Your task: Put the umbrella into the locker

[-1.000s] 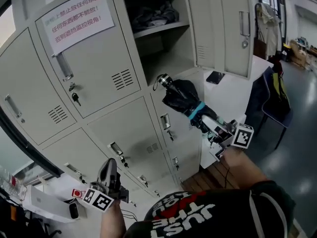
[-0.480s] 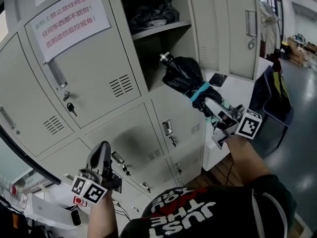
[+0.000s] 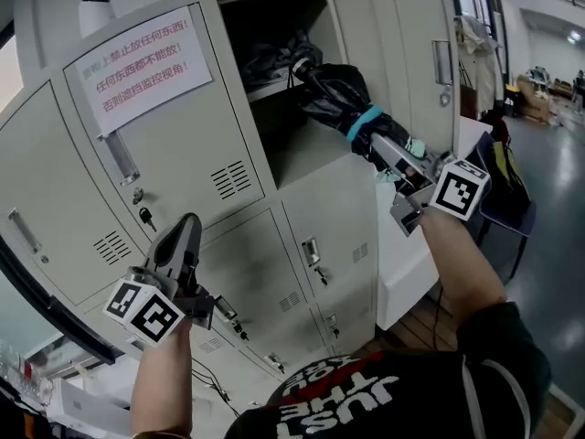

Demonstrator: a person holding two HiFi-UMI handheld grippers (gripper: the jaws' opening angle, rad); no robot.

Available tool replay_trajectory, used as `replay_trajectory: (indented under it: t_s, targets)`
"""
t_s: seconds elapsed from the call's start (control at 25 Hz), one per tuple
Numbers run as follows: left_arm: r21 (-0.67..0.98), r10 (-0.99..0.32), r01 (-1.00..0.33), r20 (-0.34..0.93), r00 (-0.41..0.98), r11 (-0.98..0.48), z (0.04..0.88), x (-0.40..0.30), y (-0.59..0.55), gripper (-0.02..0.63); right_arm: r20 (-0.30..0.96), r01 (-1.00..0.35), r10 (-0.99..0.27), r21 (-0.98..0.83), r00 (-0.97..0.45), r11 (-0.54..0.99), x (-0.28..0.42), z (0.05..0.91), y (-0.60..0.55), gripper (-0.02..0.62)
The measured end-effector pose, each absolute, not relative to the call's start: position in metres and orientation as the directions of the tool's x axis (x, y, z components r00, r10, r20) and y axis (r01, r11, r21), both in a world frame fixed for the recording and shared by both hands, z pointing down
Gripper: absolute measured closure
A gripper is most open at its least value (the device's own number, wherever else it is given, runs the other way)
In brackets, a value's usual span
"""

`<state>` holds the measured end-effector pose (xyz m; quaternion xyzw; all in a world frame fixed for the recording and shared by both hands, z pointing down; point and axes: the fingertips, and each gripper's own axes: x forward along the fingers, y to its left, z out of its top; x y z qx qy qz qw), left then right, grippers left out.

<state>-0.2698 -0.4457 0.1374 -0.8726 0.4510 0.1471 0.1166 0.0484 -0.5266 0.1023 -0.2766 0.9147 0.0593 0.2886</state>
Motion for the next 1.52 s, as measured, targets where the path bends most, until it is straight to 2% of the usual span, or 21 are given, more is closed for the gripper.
replay_trajectory:
  t_s: [0.52, 1.12, 1.52]
  targets:
    - [-0.220, -0.712, -0.791, -0.346, 0.610, -0.571, 0.046, -0.215, -0.472, 0.597, -0.548, -0.695, -0.545, 0.096, -0.635, 0.713, 0.047, 0.010, -0.543, 0.359]
    - [-0.281, -0.691, -0.751, -0.295, 0.660, -0.597, -0.006, -0.145, -0.509, 0.597, -0.516, -0.721, -0.551, 0.213, -0.656, 0.659, 0.004, -0.044, -0.572, 0.360]
    - [-0.324, -0.736, -0.766, -0.237, 0.634, -0.555, -0.036, -0.115, -0.548, 0.597, -0.441, -0.787, -0.660, 0.231, -0.608, 0.571, -0.005, -0.071, -0.619, 0.362]
